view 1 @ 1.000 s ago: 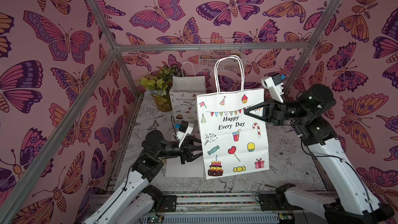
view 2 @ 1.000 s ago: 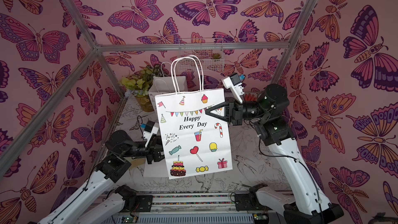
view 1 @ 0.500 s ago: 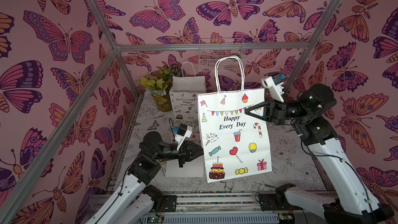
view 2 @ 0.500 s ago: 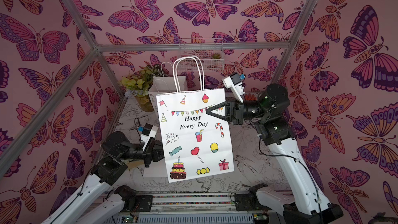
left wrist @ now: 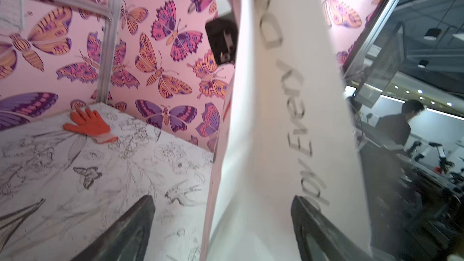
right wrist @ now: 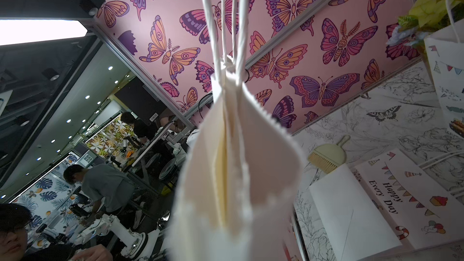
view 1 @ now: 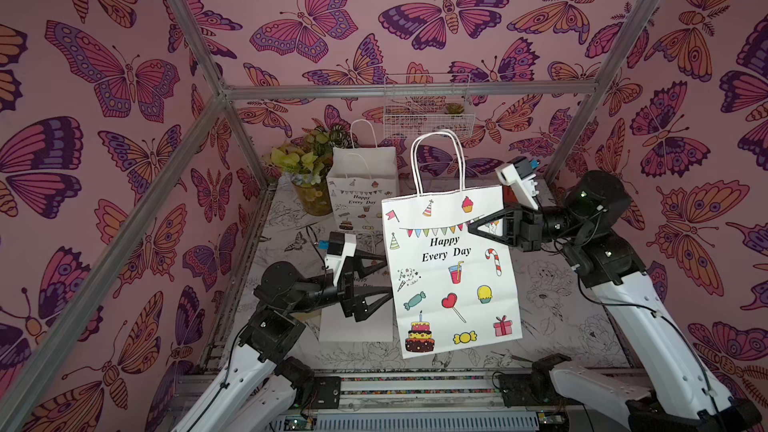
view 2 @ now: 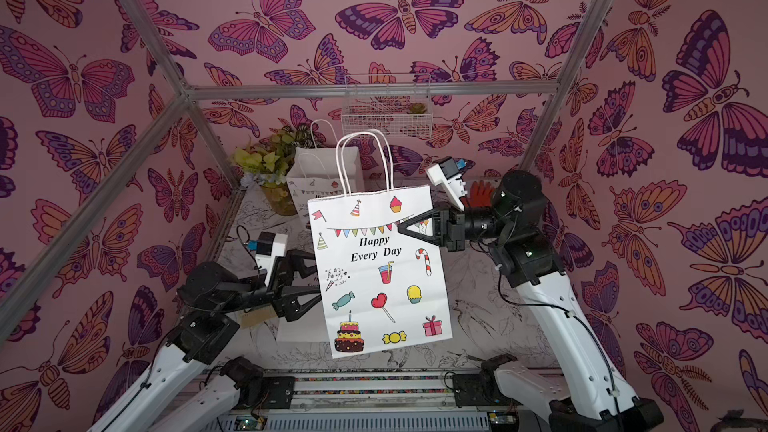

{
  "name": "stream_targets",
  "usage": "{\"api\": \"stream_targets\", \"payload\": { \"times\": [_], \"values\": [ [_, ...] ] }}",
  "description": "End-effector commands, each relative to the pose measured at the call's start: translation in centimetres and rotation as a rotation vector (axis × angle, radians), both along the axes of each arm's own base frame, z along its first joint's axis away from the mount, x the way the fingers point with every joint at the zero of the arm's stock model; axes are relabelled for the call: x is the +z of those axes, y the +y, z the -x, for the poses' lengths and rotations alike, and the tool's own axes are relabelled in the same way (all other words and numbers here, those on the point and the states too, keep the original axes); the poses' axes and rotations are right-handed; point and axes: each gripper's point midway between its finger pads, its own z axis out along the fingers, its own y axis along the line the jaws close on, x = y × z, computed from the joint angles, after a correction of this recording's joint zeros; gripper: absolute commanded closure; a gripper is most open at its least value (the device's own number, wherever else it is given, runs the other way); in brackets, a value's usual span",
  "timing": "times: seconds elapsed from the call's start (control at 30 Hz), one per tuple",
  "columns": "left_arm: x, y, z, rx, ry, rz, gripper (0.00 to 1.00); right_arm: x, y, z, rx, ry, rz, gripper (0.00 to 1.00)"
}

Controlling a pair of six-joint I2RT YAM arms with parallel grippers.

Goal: Put away the paper bag
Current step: Press the paper bag.

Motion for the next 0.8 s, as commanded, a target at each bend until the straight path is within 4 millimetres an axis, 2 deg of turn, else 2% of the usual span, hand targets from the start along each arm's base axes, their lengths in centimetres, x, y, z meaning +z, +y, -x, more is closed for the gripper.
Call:
{"api": "stream_targets", "payload": {
  "times": [0.0,0.17,0.43,0.53,0.77],
  "values": [
    [3.0,1.2,-0.2,0.067,-0.037,0.134,0.08,-0.5,-0.1,0.7,-0.002,-0.032,0.000,1.00],
    [3.9,1.3,0.9,0.025,-0.049,0.155,0.00,-1.5,0.3,0.7,0.001,-0.022,0.016,1.00],
    [4.0,1.2,0.5,0.028,-0.025,0.163,0.00,-3.7,1.7,0.7,0.015,-0.005,0.079,1.00],
    [3.9,1.2,0.5,0.026,-0.024,0.161,0.01,-4.0,1.9,0.6,0.009,-0.006,0.085,1.00],
    [2.3,-0.1,-0.7,-0.005,0.033,0.106,0.30,-2.3,2.0,0.7,-0.034,-0.052,0.071,1.00]
  ]
}}
